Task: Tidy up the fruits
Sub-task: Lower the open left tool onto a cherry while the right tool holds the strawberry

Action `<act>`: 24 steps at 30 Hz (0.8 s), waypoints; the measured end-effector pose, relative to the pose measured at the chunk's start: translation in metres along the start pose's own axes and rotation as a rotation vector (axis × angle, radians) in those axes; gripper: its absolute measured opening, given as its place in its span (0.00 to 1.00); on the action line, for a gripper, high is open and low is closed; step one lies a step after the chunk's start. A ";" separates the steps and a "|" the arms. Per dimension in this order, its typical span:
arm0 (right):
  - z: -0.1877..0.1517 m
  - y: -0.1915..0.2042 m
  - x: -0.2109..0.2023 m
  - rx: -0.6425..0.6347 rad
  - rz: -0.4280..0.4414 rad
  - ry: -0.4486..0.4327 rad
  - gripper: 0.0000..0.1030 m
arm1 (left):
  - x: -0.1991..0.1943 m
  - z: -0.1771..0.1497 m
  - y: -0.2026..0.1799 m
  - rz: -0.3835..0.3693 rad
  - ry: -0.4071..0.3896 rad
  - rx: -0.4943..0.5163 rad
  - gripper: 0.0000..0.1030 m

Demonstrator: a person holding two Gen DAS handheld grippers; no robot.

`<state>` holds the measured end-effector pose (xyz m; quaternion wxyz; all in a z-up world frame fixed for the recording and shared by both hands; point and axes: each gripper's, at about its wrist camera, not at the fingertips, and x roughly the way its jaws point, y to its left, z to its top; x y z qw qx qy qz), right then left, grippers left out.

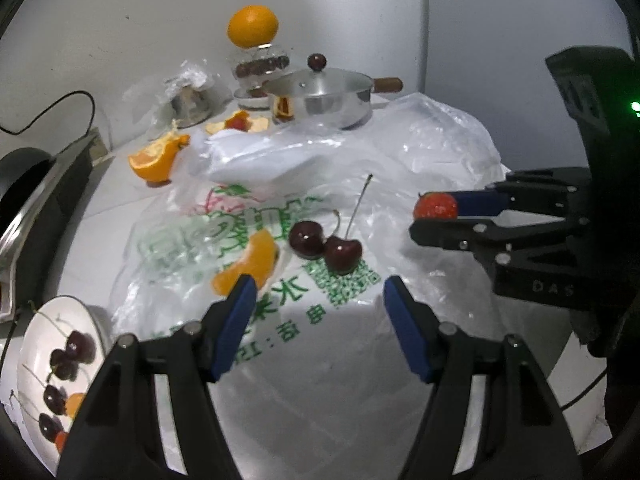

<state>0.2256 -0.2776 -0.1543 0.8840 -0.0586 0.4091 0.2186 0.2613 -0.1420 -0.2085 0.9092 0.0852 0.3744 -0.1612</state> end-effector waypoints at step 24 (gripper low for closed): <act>0.003 -0.023 0.010 0.015 0.063 -0.011 0.32 | 0.050 0.018 -0.014 -0.030 0.097 -0.014 0.50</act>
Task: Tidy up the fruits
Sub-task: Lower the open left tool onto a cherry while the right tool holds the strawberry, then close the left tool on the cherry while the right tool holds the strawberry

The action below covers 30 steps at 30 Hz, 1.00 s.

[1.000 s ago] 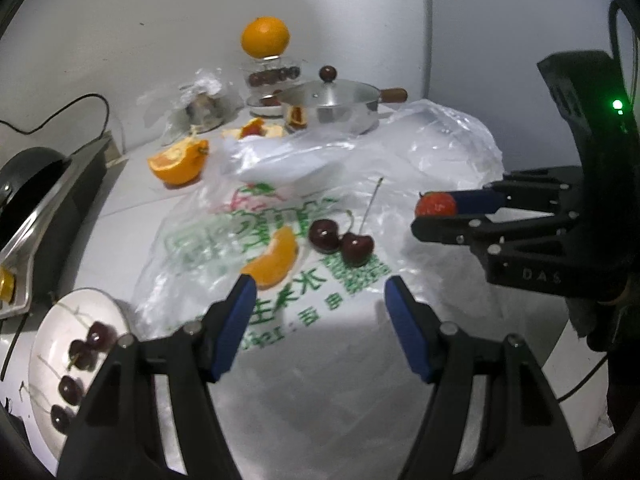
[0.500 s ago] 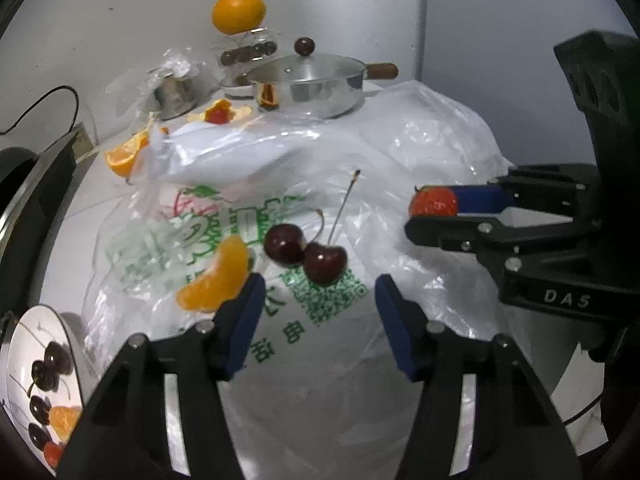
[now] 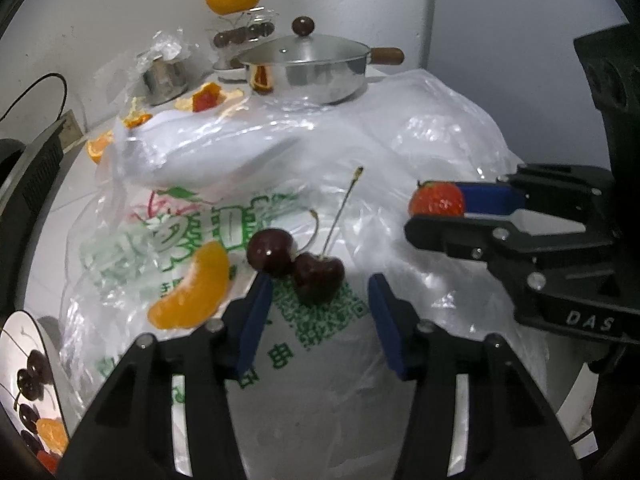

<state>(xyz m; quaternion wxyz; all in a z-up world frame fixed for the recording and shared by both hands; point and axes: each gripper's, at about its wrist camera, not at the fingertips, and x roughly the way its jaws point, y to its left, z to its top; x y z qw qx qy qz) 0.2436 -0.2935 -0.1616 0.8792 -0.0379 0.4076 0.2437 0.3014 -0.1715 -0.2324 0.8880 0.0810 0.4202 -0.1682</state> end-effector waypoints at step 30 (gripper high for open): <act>0.001 0.001 0.004 -0.007 -0.003 0.013 0.32 | 0.011 0.008 0.005 -0.043 0.009 -0.003 0.29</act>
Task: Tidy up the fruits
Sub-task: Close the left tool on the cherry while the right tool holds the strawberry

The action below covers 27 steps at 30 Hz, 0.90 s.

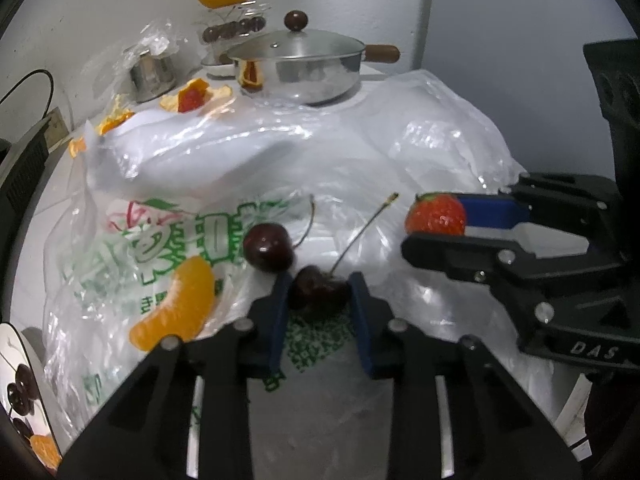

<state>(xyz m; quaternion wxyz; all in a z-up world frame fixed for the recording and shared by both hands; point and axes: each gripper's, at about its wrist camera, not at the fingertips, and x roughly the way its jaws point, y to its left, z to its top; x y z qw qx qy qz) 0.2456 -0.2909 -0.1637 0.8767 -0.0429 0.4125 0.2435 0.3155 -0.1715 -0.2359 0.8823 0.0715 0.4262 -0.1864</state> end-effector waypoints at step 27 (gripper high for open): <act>-0.003 0.023 -0.006 -0.020 -0.023 0.013 0.32 | -0.035 -0.012 -0.002 0.007 -0.054 0.007 0.29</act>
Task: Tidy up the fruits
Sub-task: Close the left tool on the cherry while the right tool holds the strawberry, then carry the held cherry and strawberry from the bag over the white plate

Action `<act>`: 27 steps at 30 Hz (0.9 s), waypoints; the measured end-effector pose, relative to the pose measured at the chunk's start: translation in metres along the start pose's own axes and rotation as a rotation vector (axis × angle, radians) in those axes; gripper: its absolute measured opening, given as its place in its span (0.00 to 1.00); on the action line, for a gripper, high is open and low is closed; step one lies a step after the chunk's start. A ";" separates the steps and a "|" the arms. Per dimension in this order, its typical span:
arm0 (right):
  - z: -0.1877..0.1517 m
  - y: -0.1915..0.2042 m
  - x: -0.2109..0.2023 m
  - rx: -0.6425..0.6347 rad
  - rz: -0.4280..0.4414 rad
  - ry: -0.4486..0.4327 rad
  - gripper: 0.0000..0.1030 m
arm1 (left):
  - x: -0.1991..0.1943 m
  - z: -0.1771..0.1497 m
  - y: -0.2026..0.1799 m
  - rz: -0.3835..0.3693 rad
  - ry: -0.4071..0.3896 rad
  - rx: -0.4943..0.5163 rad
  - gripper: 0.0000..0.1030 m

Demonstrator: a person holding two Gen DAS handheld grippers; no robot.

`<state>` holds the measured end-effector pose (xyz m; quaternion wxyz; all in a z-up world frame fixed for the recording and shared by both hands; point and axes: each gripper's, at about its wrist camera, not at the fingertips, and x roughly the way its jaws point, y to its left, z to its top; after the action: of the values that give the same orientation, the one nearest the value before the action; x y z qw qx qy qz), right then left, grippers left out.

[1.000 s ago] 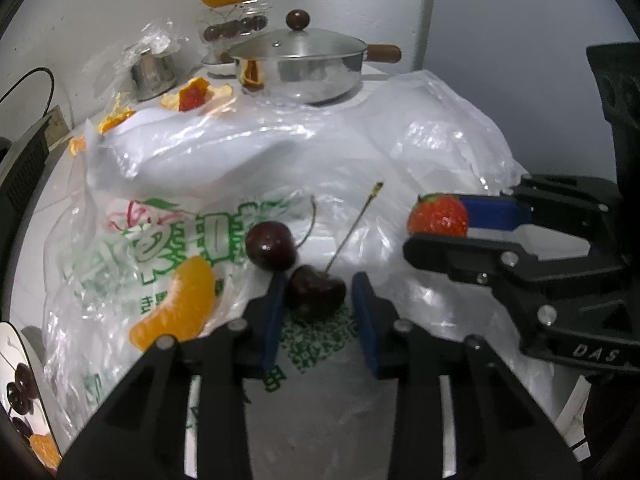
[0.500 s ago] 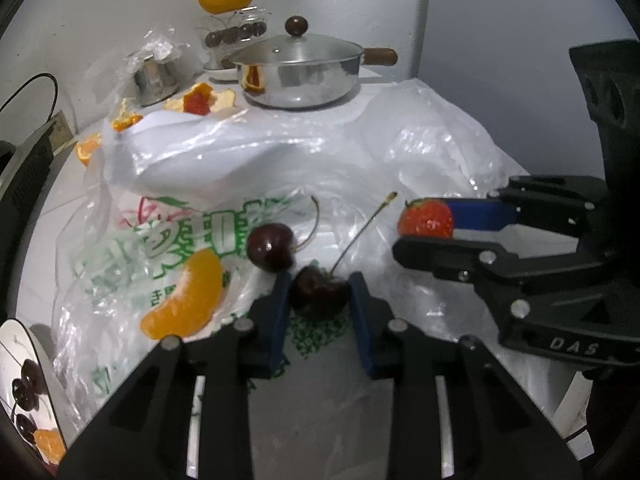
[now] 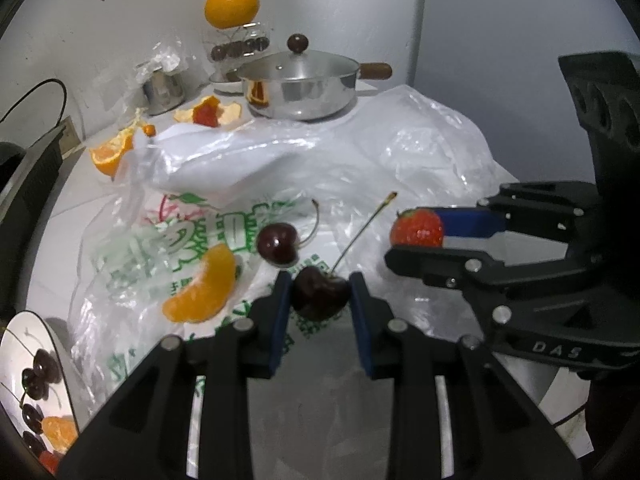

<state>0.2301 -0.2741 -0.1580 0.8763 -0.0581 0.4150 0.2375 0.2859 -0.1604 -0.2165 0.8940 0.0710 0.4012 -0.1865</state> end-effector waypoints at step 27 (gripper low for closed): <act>-0.001 0.061 -0.032 -0.072 -0.033 -0.020 0.32 | -0.070 -0.026 0.011 -0.003 -0.093 -0.020 0.29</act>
<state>0.1838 -0.2320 -0.1289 0.8816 -0.0940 0.3964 0.2383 0.2300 -0.1233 -0.1824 0.9120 0.0527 0.3613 -0.1869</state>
